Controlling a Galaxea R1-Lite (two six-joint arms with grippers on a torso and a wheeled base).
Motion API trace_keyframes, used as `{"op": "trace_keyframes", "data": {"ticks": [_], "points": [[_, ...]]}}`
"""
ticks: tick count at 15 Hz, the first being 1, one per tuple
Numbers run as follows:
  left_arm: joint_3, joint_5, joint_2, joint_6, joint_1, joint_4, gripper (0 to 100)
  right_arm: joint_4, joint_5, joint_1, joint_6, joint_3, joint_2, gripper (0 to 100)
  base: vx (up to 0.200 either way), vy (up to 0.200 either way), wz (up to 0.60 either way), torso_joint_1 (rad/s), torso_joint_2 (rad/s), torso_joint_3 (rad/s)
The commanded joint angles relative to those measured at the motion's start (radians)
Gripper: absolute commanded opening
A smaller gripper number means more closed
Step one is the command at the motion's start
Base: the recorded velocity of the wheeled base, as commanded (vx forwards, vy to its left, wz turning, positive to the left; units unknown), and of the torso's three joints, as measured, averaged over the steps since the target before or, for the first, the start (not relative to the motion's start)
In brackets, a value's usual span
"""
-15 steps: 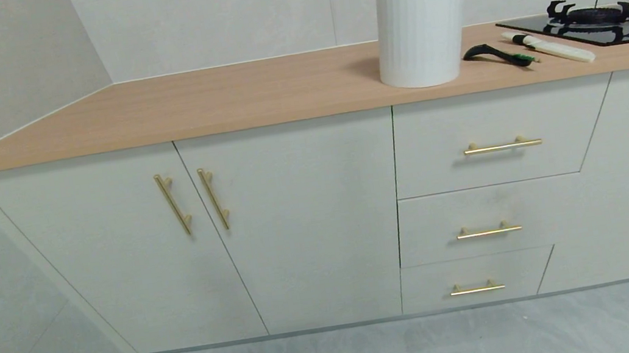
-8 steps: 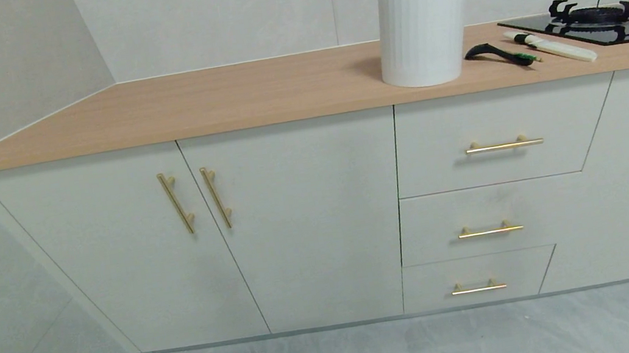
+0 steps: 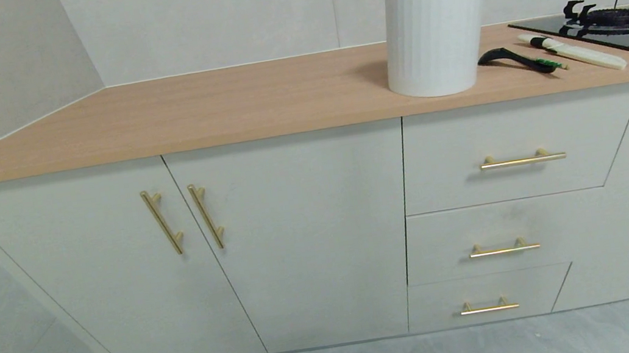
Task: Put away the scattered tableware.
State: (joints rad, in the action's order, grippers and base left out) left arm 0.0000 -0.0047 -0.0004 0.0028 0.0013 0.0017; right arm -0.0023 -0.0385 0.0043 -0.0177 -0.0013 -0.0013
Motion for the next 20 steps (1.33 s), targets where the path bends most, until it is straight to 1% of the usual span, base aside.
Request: {"op": "trace_keyframes", "data": {"ticks": [1,9,10,11,12,17,19,20], "points": [[0.0,0.0,0.0,-0.001,0.0,0.0,100,-0.001,0.0,0.0,-0.001,0.0,0.001,100,0.0,0.0,0.0,0.0,0.0,0.0],[0.0,0.0,0.0,0.0,0.0,0.0,100,-0.004,0.0,0.0,-0.007,0.001,0.001,100,0.0,0.0,0.0,0.0,0.0,0.0],[0.0,0.0,0.0,0.0,0.0,0.0,100,-0.008,0.006,0.0,-0.007,-0.009,0.001,100,0.0,0.0,0.0,0.0,0.0,0.0],[0.0,0.0,0.0,0.0,0.0,0.0,100,-0.018,0.008,0.002,0.004,-0.095,0.004,100,0.0,0.0,0.0,0.0,0.0,0.0],[0.0,0.0,0.0,0.0,0.0,0.0,100,-0.005,-0.001,0.01,0.044,-0.164,0.046,100,0.0,0.0,0.0,0.0,0.0,0.0],[0.0,0.0,0.0,0.0,0.0,0.0,100,0.004,-0.023,0.092,0.036,-0.207,0.446,100,0.0,0.0,0.0,0.0,0.0,0.0],[0.0,0.0,0.0,0.0,0.0,0.0,100,0.001,-0.018,0.095,0.028,-0.243,0.604,100,0.0,0.0,0.0,0.0,0.0,0.0],[0.0,0.0,0.0,-0.001,0.0,0.0,100,-0.001,-0.021,0.095,0.004,-0.266,0.699,100,0.0,0.0,0.0,0.0,0.0,0.0]]}}
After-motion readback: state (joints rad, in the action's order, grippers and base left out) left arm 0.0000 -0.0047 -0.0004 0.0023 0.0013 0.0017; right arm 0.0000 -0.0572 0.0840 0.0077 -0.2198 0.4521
